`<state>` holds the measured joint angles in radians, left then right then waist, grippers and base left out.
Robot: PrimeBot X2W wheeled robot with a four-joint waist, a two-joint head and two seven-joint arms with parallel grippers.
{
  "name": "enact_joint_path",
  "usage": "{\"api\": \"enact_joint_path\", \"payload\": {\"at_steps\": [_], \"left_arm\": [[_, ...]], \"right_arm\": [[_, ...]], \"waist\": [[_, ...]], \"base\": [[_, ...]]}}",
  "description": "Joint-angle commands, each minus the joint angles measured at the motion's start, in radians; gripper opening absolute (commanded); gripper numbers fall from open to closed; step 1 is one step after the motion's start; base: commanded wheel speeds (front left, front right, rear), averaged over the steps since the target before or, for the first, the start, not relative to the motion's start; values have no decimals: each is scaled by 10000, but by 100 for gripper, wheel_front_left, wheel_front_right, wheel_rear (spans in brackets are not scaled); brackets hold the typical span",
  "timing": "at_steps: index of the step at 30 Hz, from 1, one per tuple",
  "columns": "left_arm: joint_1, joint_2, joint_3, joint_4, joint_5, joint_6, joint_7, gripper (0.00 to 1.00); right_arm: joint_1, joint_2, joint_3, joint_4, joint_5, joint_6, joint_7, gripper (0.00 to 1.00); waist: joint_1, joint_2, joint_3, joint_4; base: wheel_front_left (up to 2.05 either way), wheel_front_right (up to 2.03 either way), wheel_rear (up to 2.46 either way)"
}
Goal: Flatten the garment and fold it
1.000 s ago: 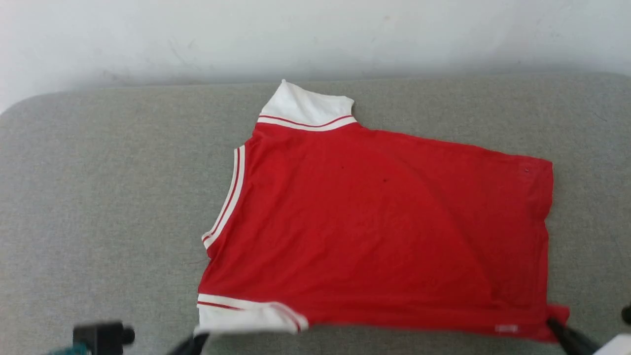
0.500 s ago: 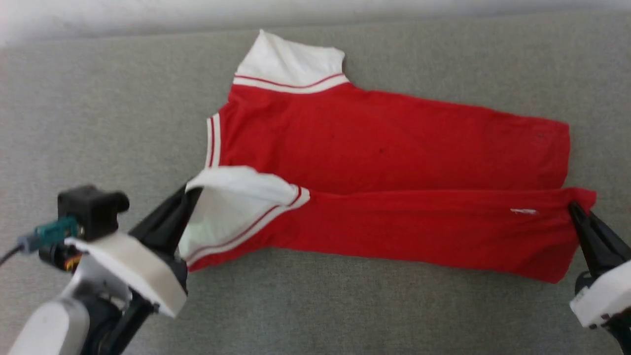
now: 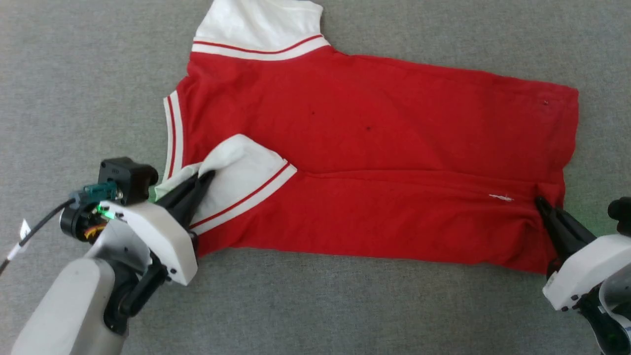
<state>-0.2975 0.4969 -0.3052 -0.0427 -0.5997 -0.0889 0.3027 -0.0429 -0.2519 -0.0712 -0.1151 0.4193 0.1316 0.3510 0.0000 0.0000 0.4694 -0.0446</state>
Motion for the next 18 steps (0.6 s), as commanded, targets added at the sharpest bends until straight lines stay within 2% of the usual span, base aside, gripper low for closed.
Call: {"api": "enact_joint_path", "payload": {"at_steps": [1,2,3,4,5,6,7,8,13,18], "left_arm": [[-184,-29,-88,253,114,-63,61,0],[-217,-47,-111,377,141,-43,55,0],[-253,-81,-116,487,146,-16,34,13],[-289,-113,-126,578,143,-11,9,31],[-321,-161,-119,661,111,-6,-31,39],[-343,-220,-88,728,65,9,-109,49],[-354,-277,-44,780,27,29,-218,84],[-343,-319,-5,822,-2,49,-319,100],[52,-516,411,657,-312,247,-984,100],[1023,-630,1104,-243,-540,607,-2023,100]], "right_arm": [[-185,-59,30,134,67,-9,50,0],[-218,-81,52,199,83,-9,71,0],[-256,-97,66,251,97,-9,77,2],[-297,-100,75,304,115,-9,80,15],[-339,-100,85,354,130,-9,82,42],[-382,-90,93,394,161,-9,57,100],[-422,-59,60,439,187,-9,5,100],[-443,-37,42,482,209,-9,-9,100],[-291,-55,42,315,512,-9,-12,100],[268,1,-449,-405,529,-9,-444,100]], "waist": [[0,0,123,-87],[0,0,140,-86],[0,0,155,-84],[0,0,160,-83],[0,0,154,-79],[0,0,131,-75],[0,0,79,-67],[0,0,5,-58],[0,0,-664,-42],[0,0,-1478,-4]], "base": [[0,0,0],[0,0,0],[0,0,0],[0,0,0],[0,0,0],[0,0,0],[0,0,0],[0,0,0],[0,0,0],[0,0,0]]}}
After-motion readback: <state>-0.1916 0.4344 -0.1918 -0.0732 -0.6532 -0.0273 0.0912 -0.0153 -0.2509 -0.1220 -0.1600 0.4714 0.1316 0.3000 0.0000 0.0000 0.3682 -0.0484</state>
